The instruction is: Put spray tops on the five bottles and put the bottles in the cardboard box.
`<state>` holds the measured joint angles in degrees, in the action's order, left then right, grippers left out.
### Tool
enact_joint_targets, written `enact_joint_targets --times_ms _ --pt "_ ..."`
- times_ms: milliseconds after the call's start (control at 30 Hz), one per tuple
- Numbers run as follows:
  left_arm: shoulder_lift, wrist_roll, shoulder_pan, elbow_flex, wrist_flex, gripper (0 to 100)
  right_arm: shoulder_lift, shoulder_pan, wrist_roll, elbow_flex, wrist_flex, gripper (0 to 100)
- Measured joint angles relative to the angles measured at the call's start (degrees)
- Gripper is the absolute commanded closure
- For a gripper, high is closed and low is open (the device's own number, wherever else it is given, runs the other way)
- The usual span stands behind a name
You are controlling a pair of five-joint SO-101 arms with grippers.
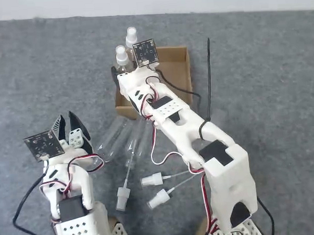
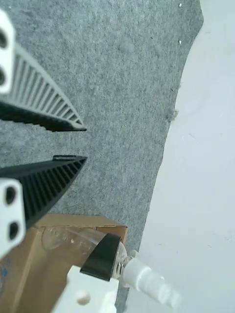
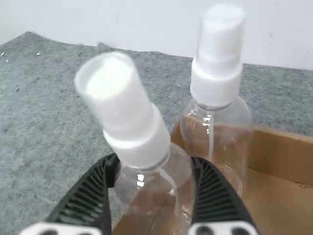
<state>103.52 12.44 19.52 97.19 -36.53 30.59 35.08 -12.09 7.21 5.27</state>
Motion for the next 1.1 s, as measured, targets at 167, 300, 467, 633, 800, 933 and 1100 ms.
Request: enact_joint_targets --times_ms 167,300,467,633,800,933,1100 --pt "0.0 0.0 0.0 0.0 0.0 92 0.0 0.0 0.0 0.0 0.0 99.1" --pt "0.0 0.0 0.0 0.0 0.0 92 0.0 0.0 0.0 0.0 0.0 90.9" --pt "0.0 0.0 0.0 0.0 0.0 92 0.0 0.0 0.0 0.0 0.0 79.4" --pt "0.0 0.0 0.0 0.0 0.0 92 1.9 -0.2 0.0 1.7 -1.8 79.0" --pt "0.0 0.0 0.0 0.0 0.0 92 3.0 -0.4 0.0 1.6 -4.0 79.0" --pt "0.0 0.0 0.0 0.0 0.0 92 3.0 -0.4 0.0 1.6 -4.0 79.0" --pt "0.0 0.0 0.0 0.0 0.0 92 3.0 -0.4 0.0 1.6 -4.0 79.0"
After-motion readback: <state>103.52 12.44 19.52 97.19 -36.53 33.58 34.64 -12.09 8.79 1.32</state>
